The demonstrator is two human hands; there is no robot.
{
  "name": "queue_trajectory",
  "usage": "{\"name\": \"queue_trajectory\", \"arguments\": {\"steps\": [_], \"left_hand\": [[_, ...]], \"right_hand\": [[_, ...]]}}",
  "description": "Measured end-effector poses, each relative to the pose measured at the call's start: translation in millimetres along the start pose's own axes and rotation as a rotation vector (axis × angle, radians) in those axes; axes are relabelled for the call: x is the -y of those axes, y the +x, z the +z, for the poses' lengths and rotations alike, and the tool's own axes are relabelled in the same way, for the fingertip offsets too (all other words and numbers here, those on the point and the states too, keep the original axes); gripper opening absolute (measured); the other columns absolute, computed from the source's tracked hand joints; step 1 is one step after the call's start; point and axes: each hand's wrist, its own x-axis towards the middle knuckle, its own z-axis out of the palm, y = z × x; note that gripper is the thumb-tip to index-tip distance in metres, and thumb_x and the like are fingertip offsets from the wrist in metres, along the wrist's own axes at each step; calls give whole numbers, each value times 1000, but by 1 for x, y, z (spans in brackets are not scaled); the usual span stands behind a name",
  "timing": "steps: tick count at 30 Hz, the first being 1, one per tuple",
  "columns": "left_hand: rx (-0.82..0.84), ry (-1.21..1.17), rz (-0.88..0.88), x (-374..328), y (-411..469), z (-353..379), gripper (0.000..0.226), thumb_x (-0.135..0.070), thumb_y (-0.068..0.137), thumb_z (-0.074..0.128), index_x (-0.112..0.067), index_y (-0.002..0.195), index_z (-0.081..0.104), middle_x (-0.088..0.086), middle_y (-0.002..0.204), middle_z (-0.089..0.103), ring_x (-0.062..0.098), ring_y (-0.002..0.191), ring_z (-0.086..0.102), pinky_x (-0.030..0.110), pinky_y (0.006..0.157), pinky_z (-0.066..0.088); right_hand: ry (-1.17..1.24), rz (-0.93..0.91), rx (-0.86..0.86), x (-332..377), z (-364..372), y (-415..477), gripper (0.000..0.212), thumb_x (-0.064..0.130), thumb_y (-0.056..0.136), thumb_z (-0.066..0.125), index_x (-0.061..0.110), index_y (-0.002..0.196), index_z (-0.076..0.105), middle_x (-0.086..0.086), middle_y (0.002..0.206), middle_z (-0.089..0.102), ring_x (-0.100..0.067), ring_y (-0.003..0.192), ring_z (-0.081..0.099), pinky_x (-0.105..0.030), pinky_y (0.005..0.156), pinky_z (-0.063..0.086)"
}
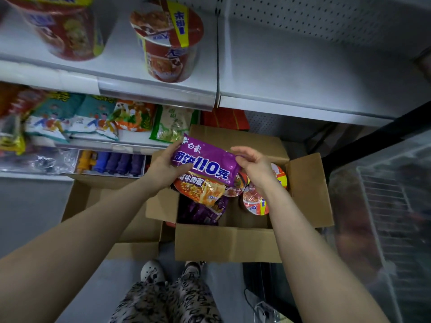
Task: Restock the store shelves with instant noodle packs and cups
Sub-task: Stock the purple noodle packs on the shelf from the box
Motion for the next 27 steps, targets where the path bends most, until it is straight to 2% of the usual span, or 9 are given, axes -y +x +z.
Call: {"name": "queue_trajectory", "arguments": {"steps": [4,7,10,13,15,18,22,24,27], "left_hand": [[-172,38,-12,13,10,0,77,-29,89,71,-42,149,24,-3,128,48,23,107,59,48,87,56],[-268,63,-25,26,18,2,76,-30,90,69,-43,148,22,-2,126,50,23,106,59,49,89,55],[-332,43,-43,41,25,5,73,-31,90,69,-46,145,23,1,133,52,25,109,60,53,88,55],[-362,25,-48,59,31,7,71,-33,88,70,-53,140,25,-3,128,53,26,108,61,54,87,56],[-364,13,-66,70,34,6,71,-33,88,70,-59,135,23,-5,124,52,27,108,62,54,86,56],[-361,13,-75,85,43,2,71,-32,90,69,-61,134,21,-4,126,53,27,108,62,54,86,56],[-364,8,-69,100,53,-3,71,-33,89,69,-62,133,21,-3,128,53,27,110,62,55,88,55],[-354,12,-57,103,56,-2,71,-33,89,69,-60,135,21,-4,129,53,26,112,61,55,89,54],[-334,12,-37,111,61,1,72,-30,91,67,-52,142,21,-3,133,51,22,112,61,53,88,55]], "right_hand": [[-62,36,-121,-30,1,10,27,8,99,56,29,107,70,9,105,65,-10,97,65,-34,86,58],[-120,107,-158,-66,4,17,24,9,97,59,27,107,71,9,103,66,-13,95,63,-35,83,58],[-206,231,-115,-107,14,21,23,9,94,62,28,107,68,-1,117,66,-18,98,64,-39,83,58],[-351,312,-33,-141,33,22,30,17,94,65,26,123,62,-3,112,68,-20,91,67,-43,84,58],[-499,279,38,-152,47,24,37,23,98,60,30,133,53,-3,108,67,-21,92,68,-33,73,58],[-723,208,140,-164,68,36,43,32,105,45,33,147,39,-5,109,66,-12,77,62,-14,54,41],[-791,218,200,-182,96,54,44,34,104,41,31,148,38,-9,128,62,-25,101,63,-35,81,53],[-821,247,198,-190,101,59,40,32,104,40,27,144,41,-10,117,63,-28,101,62,-40,84,53],[-839,294,141,-202,102,64,34,33,104,42,23,136,42,-7,98,59,-24,86,58,-31,67,46]]}}
